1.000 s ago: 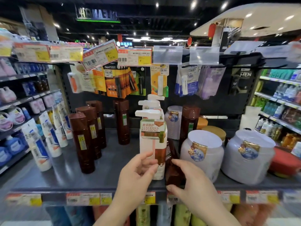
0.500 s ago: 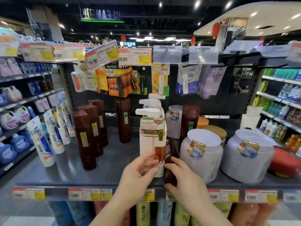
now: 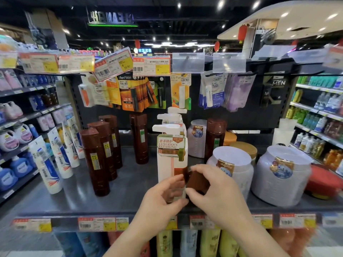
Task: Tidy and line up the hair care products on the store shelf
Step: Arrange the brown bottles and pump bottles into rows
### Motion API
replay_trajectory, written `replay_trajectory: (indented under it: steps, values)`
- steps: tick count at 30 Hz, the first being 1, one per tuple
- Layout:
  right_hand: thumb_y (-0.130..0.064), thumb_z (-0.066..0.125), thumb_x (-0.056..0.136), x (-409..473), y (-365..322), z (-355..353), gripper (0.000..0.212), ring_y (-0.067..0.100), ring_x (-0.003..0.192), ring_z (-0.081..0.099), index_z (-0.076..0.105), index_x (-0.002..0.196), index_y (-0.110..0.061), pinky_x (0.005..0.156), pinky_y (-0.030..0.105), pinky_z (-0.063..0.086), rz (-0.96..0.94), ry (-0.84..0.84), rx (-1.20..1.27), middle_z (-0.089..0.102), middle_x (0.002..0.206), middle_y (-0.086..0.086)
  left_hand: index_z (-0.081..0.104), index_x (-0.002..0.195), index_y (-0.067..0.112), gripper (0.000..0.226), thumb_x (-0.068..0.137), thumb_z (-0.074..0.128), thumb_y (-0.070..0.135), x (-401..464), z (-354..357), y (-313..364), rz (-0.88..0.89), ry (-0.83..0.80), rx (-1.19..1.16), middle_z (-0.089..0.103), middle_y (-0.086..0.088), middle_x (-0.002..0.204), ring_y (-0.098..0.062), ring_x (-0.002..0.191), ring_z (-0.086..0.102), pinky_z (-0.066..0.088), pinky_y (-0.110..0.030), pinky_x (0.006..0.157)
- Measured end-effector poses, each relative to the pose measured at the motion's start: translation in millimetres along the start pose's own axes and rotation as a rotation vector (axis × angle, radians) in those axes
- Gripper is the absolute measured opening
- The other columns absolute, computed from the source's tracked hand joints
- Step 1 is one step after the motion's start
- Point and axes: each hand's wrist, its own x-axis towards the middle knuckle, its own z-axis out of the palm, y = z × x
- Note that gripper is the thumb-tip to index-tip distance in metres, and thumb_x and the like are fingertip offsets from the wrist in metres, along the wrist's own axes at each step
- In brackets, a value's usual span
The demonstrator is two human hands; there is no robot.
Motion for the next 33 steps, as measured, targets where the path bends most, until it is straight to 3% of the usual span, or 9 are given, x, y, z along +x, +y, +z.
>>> replay_trajectory:
  steps: [4, 9, 12, 17, 19, 21, 24, 29, 33]
  values:
    - [-0.050, 0.069, 0.070, 23.9, -10.9, -20.9, 0.039, -0.021, 0.088, 0.047, 0.055, 0.106, -0.046, 0.064, 0.004, 0.039, -0.007, 0.033, 0.054, 0.048, 0.084, -0.039, 0.062, 0.120, 0.041, 0.058, 0.076, 0.080, 0.009, 4.2, -3.2, 6.2, 0.027, -0.004, 0.052, 0.070, 0.016, 0.113, -0.008, 0.106, 0.066, 0.053, -0.031, 0.093]
    - [-0.050, 0.074, 0.071, 54.4, -21.2, -47.2, 0.030, -0.024, 0.082, 0.048, 0.053, 0.093, -0.049, 0.062, 0.000, 0.039, 0.004, -0.008, 0.070, 0.050, 0.079, -0.037, 0.060, 0.112, 0.060, 0.059, 0.066, 0.082, 0.031, 7.5, -8.6, 10.2, 0.041, 0.011, 0.063, 0.069, 0.020, 0.112, -0.007, 0.104, 0.067, 0.054, -0.025, 0.088]
    - [-0.055, 0.072, 0.068, 66.9, -30.8, -62.6, 0.026, -0.021, 0.079, 0.051, 0.054, 0.085, -0.049, 0.058, 0.001, 0.040, -0.014, -0.015, 0.065, 0.054, 0.075, -0.034, 0.059, 0.114, 0.060, 0.060, 0.061, 0.082, 0.043, 7.4, -13.2, 10.6, 0.041, 0.026, 0.072, 0.069, 0.021, 0.113, -0.005, 0.104, 0.067, 0.053, -0.027, 0.091]
    - [-0.059, 0.071, 0.063, 82.0, -48.1, -80.1, 0.031, -0.006, 0.060, 0.061, 0.071, 0.085, -0.038, 0.048, 0.012, 0.044, -0.008, -0.056, 0.224, 0.068, 0.073, -0.018, 0.063, 0.121, 0.036, 0.068, 0.058, 0.088, 0.038, 7.9, -21.1, 14.8, 0.040, 0.030, -0.002, 0.071, 0.009, 0.114, -0.014, 0.105, 0.068, 0.053, -0.032, 0.092]
    - [-0.057, 0.072, 0.065, 84.2, -57.4, -78.4, 0.033, 0.000, 0.058, 0.063, 0.073, 0.088, -0.033, 0.046, 0.014, 0.046, -0.030, -0.079, 0.278, 0.069, 0.073, -0.015, 0.062, 0.125, 0.029, 0.069, 0.061, 0.088, 0.032, 7.0, -25.7, 20.3, 0.054, -0.013, -0.018, 0.072, 0.006, 0.114, -0.014, 0.106, 0.068, 0.054, -0.026, 0.089]
    - [-0.056, 0.072, 0.068, 85.8, -68.0, -72.0, 0.027, 0.003, 0.056, 0.064, 0.073, 0.084, -0.033, 0.045, 0.015, 0.046, -0.055, -0.112, 0.318, 0.070, 0.072, -0.015, 0.065, 0.117, 0.039, 0.057, 0.065, 0.085, 0.029, 4.1, -32.4, 29.0, 0.075, -0.060, 0.021, 0.073, 0.009, 0.111, -0.010, 0.104, 0.068, 0.052, -0.017, 0.084]
    - [-0.058, 0.068, 0.071, 91.2, -85.3, -56.6, 0.027, 0.000, 0.055, 0.063, 0.072, 0.078, -0.032, 0.045, 0.011, 0.044, -0.101, -0.137, 0.334, 0.068, 0.071, -0.018, 0.067, 0.107, 0.046, 0.044, 0.071, 0.085, 0.026, 0.0, -47.9, 36.2, 0.089, -0.052, 0.062, 0.073, 0.011, 0.108, -0.008, 0.102, 0.068, 0.052, -0.017, 0.083]
    - [-0.073, 0.059, 0.066, 112.1, -111.1, -22.5, 0.046, -0.004, 0.077, 0.059, 0.068, 0.092, -0.037, 0.059, 0.011, 0.046, -0.169, -0.106, 0.250, 0.062, 0.075, -0.022, 0.062, 0.105, 0.049, 0.041, 0.075, 0.080, 0.028, 0.2, -83.6, 35.1, 0.058, 0.053, 0.006, 0.073, 0.009, 0.109, -0.008, 0.102, 0.068, 0.053, -0.017, 0.081]
    - [-0.062, 0.067, 0.071, 132.2, -123.2, -6.5, 0.059, -0.005, 0.088, 0.053, 0.057, 0.123, -0.035, 0.068, 0.012, 0.042, -0.267, -0.281, 0.133, 0.053, 0.098, -0.026, 0.057, 0.109, 0.049, 0.039, 0.078, 0.075, 0.034, 8.1, -107.2, 25.7, 0.013, 0.089, -0.007, 0.070, 0.011, 0.113, -0.007, 0.108, 0.065, 0.053, -0.019, 0.083]
